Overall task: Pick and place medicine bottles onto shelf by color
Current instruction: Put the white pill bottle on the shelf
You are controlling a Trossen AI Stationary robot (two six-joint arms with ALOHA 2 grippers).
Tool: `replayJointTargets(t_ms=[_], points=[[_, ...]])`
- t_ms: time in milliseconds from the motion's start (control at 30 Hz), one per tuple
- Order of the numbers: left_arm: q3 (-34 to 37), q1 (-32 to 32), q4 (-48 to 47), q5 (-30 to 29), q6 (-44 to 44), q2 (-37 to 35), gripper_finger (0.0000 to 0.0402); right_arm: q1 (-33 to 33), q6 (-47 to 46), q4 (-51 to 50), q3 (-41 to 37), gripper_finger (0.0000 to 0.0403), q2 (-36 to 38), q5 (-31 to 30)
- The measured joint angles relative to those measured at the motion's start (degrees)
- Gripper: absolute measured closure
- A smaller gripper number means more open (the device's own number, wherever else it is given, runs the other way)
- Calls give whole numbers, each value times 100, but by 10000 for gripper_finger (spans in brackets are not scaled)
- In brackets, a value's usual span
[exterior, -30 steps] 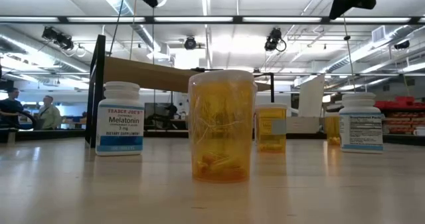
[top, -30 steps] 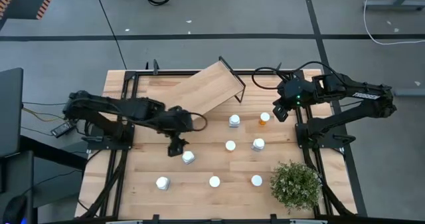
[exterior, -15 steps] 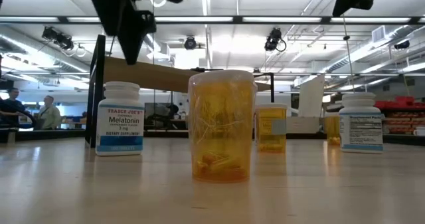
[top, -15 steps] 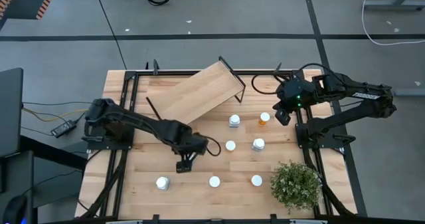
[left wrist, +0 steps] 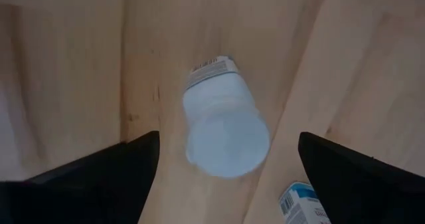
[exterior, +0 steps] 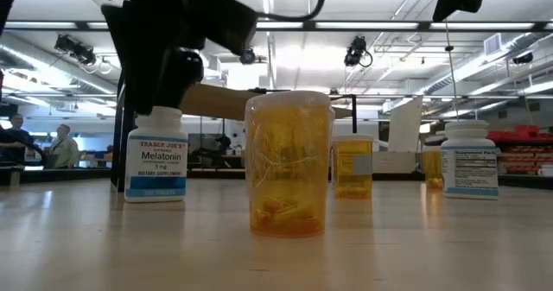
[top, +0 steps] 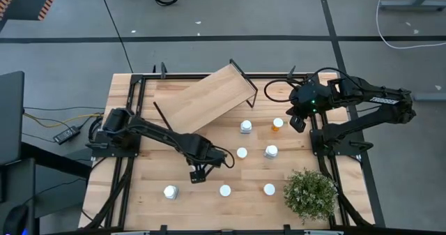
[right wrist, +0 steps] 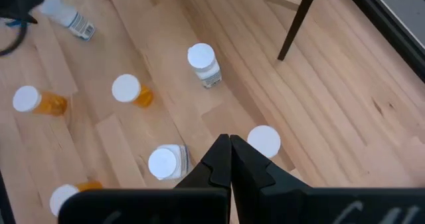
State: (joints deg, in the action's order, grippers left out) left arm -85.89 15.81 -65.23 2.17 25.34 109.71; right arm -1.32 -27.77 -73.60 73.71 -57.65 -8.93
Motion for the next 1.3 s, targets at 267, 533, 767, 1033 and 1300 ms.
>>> replayJointTargets(t_ms=[267,533,767,1033,1300], points=[[3,0,86,2,-29,200,96,0,20,0,0,397,2,0],[4,-26,114,12,-41,239,175,-2,22,0,0,397,2,0],[-2,-70,0,348,-19,213,226,-2,20,0,0,397,2,0],[-1280,-230,-922,248,-95,47,226,-2,-18,0,0,397,4,0],[-3484,-590,-2554,28,-572,29,225,-4,-28,2,-2,397,4,0]])
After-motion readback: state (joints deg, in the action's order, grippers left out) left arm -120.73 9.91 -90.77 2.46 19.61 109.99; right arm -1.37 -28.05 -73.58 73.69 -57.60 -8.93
